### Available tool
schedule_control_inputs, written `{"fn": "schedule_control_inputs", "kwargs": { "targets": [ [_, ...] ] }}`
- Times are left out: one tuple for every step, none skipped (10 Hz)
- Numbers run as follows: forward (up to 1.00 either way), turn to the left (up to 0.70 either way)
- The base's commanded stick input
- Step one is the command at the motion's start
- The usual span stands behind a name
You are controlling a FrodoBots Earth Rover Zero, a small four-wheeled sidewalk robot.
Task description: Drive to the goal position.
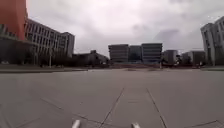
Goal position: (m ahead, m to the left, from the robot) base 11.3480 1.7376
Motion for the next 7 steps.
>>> {"fn": "schedule_control_inputs", "kwargs": {
  "targets": [
    [0.85,0.0],
    [0.85,0.0],
    [0.85,0.0],
    [0.85,0.0],
    [0.85,0.0],
    [0.85,0.0],
    [0.85,0.0]
  ]
}}
